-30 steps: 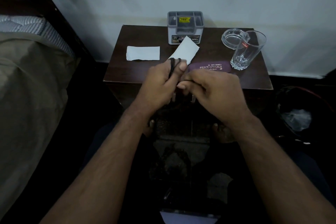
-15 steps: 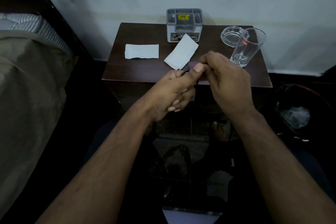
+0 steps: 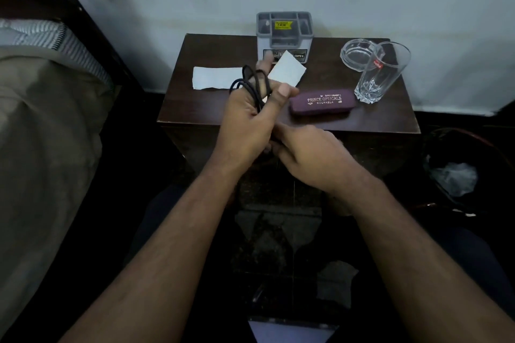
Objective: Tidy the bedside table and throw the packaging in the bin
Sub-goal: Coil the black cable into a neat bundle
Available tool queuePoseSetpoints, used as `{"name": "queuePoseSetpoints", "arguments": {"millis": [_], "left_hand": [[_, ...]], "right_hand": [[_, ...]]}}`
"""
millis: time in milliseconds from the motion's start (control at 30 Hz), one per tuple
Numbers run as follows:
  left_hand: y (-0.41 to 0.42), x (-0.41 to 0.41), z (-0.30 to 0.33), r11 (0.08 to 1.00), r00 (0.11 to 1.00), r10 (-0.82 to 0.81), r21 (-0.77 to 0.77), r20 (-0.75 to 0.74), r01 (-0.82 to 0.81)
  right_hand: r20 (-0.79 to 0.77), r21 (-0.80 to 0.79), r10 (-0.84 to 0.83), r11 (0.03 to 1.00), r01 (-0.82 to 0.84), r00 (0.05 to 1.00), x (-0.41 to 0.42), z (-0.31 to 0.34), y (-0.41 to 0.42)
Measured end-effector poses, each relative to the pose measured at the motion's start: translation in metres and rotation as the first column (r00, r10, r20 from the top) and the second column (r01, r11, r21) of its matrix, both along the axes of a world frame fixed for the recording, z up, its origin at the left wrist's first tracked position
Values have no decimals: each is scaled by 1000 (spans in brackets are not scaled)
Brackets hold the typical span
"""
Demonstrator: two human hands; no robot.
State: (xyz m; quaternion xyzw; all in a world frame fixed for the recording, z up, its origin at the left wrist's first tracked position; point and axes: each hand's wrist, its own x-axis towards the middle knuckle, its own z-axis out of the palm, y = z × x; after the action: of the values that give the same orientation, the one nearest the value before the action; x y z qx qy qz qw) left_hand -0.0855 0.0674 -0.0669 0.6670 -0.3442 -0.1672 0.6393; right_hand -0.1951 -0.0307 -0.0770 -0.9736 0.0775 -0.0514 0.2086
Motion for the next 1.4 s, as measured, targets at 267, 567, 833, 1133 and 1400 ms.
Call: {"name": "queuePoseSetpoints", "arguments": {"millis": [267,567,833,1133,1400], "left_hand": [[0,11,-7,950,956,132,242,261,-197],[10,-2,8,909,964,-248,367,92,199],[7,-6,9,856,807,-442,85,-391,510],[5,-22,15,757,451,-573,-230,-684,612],[7,-6,19,814,457,-524,-265,-719,517]], "right_hand": [[272,-104,87,993,-61,958,-5,4,4],[521,-197,-17,970,140,854,-16,13,-16],[581,-70,-156,968,240,799,-22,20,-28],[439,345,-215,937,57,872,-7,3,-32],[282,388,-362,890,240,888,6,-3,-28]]}}
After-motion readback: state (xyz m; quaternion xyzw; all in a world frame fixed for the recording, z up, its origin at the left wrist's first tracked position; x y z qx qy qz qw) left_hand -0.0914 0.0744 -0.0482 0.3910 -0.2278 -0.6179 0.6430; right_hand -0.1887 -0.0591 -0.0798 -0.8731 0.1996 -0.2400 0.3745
